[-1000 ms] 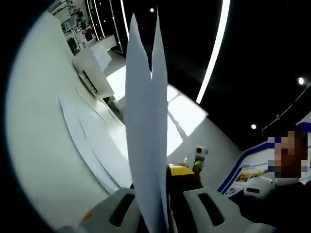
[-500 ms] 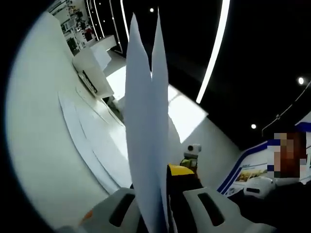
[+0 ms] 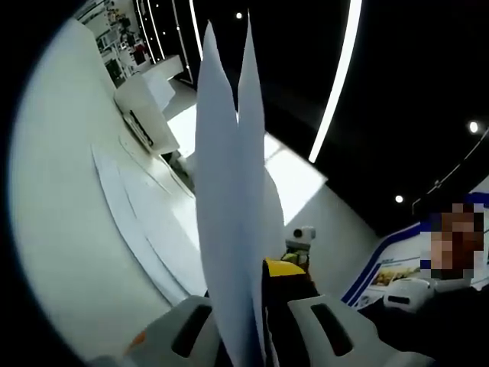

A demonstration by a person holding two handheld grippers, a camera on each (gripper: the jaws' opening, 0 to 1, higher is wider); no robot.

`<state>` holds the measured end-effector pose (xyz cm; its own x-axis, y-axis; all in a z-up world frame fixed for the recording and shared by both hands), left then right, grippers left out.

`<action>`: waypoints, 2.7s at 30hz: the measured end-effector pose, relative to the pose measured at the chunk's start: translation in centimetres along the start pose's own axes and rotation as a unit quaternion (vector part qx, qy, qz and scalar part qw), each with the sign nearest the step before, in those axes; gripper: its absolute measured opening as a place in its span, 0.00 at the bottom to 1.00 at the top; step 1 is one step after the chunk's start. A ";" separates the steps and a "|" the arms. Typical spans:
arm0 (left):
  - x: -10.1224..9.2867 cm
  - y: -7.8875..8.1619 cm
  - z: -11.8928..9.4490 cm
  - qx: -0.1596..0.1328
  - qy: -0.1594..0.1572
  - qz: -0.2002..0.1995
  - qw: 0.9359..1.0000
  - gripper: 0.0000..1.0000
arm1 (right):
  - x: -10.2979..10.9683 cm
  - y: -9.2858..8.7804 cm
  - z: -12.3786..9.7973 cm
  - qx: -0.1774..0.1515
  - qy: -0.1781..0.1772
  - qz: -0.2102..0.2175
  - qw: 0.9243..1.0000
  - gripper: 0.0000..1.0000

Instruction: Organize the stack of printing papers by aligning and flattening the scattered papers on the table

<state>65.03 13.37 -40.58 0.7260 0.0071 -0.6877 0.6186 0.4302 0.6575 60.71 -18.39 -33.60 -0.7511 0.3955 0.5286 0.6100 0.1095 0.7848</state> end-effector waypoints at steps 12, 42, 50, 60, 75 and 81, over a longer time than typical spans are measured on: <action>0.3 0.1 -0.1 -0.002 0.001 -0.005 1.000 0.06 | -0.3 -0.4 -0.2 -0.003 0.005 0.003 1.000 0.00; -0.1 -0.2 0.2 0.002 0.003 0.000 1.000 0.06 | 0.7 -0.3 0.8 0.013 -0.004 0.002 1.000 0.00; -0.3 -0.4 0.4 0.003 0.004 0.002 1.000 0.06 | 0.0 0.1 1.2 0.016 -0.001 0.004 1.000 0.00; -0.5 -0.6 0.6 0.003 0.003 0.002 1.000 0.06 | -0.4 0.5 1.7 0.017 0.003 0.005 1.000 0.00; -0.1 -0.3 0.2 0.002 0.005 -0.001 1.000 0.06 | -0.3 0.6 2.3 0.023 0.006 0.009 1.000 0.00; -0.1 -0.4 0.3 0.001 0.006 -0.001 1.000 0.07 | -0.4 0.9 2.6 0.024 0.009 0.008 1.000 0.00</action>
<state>64.78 12.98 -40.66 0.7207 0.0161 -0.6930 0.6216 0.4275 0.6564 62.22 -16.10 -33.89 -0.7456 0.3817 0.5463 0.6328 0.1482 0.7600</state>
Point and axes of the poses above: the point that each gripper's makers call its tool centre point, and the gripper's own axes: z roughly forward along the fingers, x roughly to its left, y roughly out of its top, the point moved 8 cm from there along -z, roughly backward along the fingers, and after that the axes turned 5 degrees about z, right-handed, at the moved point
